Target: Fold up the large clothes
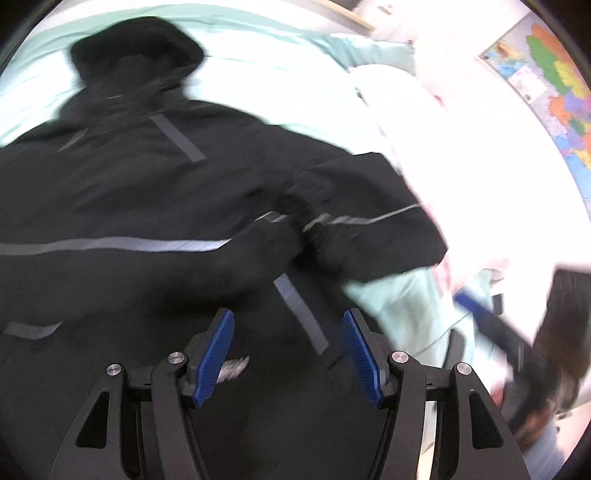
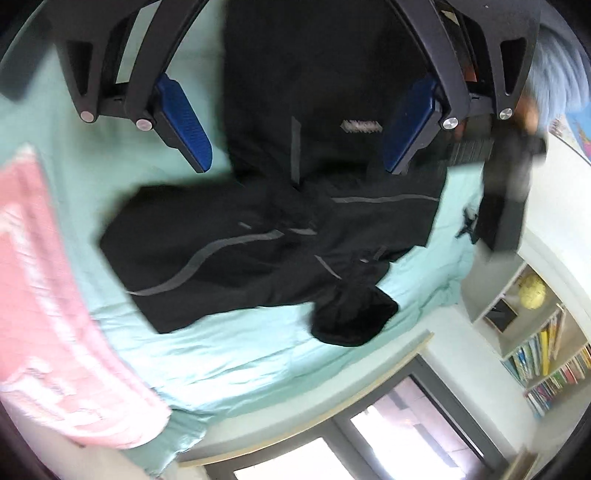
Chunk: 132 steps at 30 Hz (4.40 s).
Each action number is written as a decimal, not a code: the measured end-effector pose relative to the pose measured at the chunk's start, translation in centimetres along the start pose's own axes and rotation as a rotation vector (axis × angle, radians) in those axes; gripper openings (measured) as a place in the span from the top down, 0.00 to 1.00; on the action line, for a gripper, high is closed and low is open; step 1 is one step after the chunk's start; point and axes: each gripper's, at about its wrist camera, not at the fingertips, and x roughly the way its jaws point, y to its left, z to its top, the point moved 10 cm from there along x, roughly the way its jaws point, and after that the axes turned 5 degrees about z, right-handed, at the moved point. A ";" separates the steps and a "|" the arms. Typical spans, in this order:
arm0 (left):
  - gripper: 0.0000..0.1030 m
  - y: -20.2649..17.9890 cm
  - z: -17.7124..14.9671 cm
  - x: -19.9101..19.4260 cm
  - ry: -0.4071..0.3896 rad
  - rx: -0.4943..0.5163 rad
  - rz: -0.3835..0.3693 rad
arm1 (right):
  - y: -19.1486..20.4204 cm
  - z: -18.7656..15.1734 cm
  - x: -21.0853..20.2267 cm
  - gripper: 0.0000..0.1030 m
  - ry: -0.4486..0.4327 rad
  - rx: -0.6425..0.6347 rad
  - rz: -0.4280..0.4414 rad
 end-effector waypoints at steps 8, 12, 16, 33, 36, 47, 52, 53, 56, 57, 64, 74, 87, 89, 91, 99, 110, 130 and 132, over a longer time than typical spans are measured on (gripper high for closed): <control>0.39 -2.1 1.5 7.8 0.087 -0.086 -0.022 | -3.6 -6.0 -5.7 0.08 0.034 0.061 -0.103; 0.39 -3.1 2.5 8.8 0.037 -0.126 -0.039 | -3.8 -9.5 -5.8 0.08 0.085 0.129 -0.081; 0.57 -3.1 4.0 8.7 -0.034 -0.135 -0.026 | -3.1 -11.8 -5.2 0.08 0.147 0.107 -0.090; 0.80 9.9 9.5 -8.7 -0.341 -0.159 0.084 | 1.1 -8.2 -1.2 0.08 0.192 -0.067 -0.098; 0.80 15.0 9.3 -11.4 -0.371 -0.192 0.159 | 2.5 -8.0 0.2 0.08 0.217 -0.095 -0.088; 0.78 29.6 2.5 -11.9 -0.251 -0.242 0.527 | 7.0 -5.4 3.9 0.08 0.217 -0.131 -0.046; 0.49 33.5 0.2 -7.7 -0.085 -0.237 0.628 | 9.2 -2.5 4.4 0.08 0.179 -0.175 -0.035; 0.47 33.7 0.2 -7.8 -0.088 -0.253 0.626 | 9.8 -1.7 4.4 0.08 0.172 -0.195 -0.037; 0.34 34.2 -0.4 -9.8 -0.091 -0.309 0.616 | 12.0 1.3 3.0 0.08 0.127 -0.251 -0.020; 0.30 34.7 -0.7 -10.3 -0.081 -0.318 0.607 | 12.8 2.7 2.3 0.08 0.099 -0.264 0.000; 0.30 36.7 -0.5 -18.1 -0.129 -0.335 0.843 | 18.4 14.5 -3.7 0.08 -0.168 -0.356 0.068; 0.30 32.5 7.4 -29.4 -0.408 -0.343 0.643 | 26.2 29.9 -12.5 0.08 -0.485 -0.356 0.228; 0.30 20.8 24.4 -32.2 -0.574 -0.020 0.364 | 25.4 39.1 -6.2 0.00 -0.480 -0.285 0.194; 0.30 20.9 25.6 -30.6 -0.568 -0.015 0.340 | 23.8 39.3 -2.6 0.00 -0.419 -0.259 0.199; 0.30 21.6 27.1 -28.2 -0.545 -0.011 0.329 | 21.7 39.5 1.2 0.00 -0.365 -0.215 0.201; 0.30 29.9 32.4 -14.0 -0.418 -0.120 0.334 | 10.6 39.6 22.3 0.00 -0.100 0.039 0.205; 0.30 38.7 33.4 0.7 -0.369 -0.703 -0.051 | -2.1 33.9 40.0 0.05 0.050 0.655 0.372; 0.87 37.3 32.7 -0.4 -0.359 -0.439 0.165 | 4.0 30.5 44.6 0.86 0.325 0.247 0.208; 0.87 34.9 32.4 -3.1 -0.419 -0.319 0.203 | 5.2 30.3 42.6 0.86 0.295 0.168 0.193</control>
